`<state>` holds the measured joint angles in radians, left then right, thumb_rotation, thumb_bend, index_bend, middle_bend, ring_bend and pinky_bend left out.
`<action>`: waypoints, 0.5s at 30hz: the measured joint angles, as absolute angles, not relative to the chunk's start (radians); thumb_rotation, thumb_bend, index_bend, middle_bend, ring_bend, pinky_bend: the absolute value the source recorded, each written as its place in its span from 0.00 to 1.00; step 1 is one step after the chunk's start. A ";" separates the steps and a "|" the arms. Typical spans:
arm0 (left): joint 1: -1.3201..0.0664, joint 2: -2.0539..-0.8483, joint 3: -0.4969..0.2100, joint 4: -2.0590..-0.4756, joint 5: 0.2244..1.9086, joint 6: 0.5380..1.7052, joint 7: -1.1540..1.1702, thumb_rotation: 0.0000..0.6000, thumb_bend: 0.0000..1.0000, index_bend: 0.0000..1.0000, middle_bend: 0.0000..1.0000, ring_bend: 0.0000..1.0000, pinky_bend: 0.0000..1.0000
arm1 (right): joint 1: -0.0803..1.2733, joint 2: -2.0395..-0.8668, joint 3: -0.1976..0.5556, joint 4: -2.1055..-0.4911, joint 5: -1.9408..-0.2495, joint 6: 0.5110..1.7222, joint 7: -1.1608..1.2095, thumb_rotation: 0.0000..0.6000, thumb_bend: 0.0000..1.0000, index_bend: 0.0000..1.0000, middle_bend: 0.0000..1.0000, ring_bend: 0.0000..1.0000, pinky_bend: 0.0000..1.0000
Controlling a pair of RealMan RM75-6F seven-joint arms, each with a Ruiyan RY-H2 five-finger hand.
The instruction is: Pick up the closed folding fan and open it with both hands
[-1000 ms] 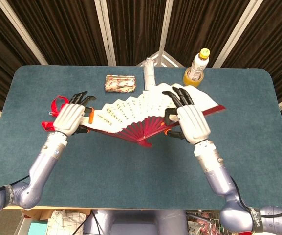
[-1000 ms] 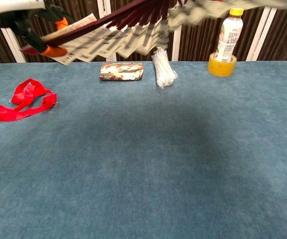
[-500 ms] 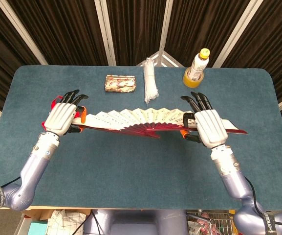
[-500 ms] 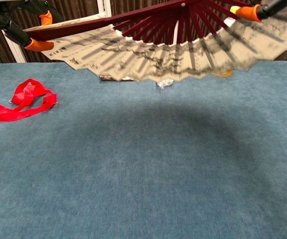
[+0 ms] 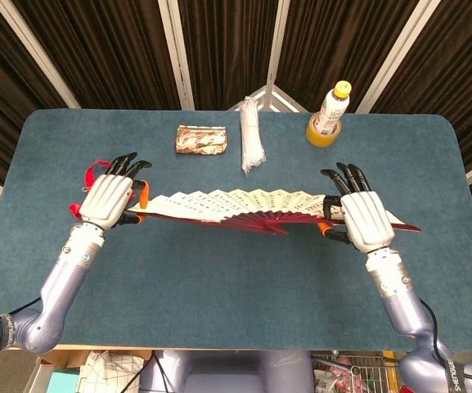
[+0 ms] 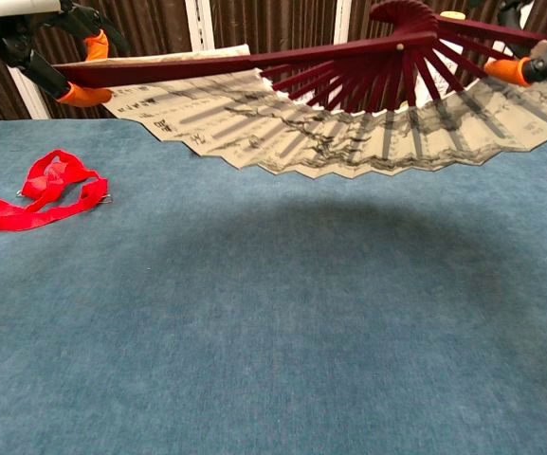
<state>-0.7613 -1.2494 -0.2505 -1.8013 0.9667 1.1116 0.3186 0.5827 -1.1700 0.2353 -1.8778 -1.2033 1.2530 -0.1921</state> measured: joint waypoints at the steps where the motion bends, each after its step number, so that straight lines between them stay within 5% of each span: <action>1: -0.763 -1.256 -0.251 -1.798 0.965 1.113 0.322 1.00 0.48 0.70 0.16 0.00 0.07 | 0.579 -1.174 0.233 -1.869 -1.210 1.256 -0.187 1.00 0.40 0.76 0.19 0.00 0.00; 11: -0.762 -1.309 -0.225 -1.781 0.965 1.124 0.348 1.00 0.48 0.70 0.16 0.00 0.07 | 0.541 -1.184 0.192 -1.820 -1.248 1.261 -0.153 1.00 0.40 0.76 0.19 0.00 0.00; 15: -0.750 -1.311 -0.202 -1.784 0.982 1.128 0.358 1.00 0.48 0.70 0.16 0.00 0.07 | 0.523 -1.179 0.160 -1.799 -1.286 1.259 -0.145 1.00 0.39 0.68 0.18 0.00 0.00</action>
<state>-0.7498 -1.3111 -0.2024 -1.7842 0.9818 1.1283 0.3578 0.5235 -1.1795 0.1602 -1.7992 -1.2862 1.2590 -0.1450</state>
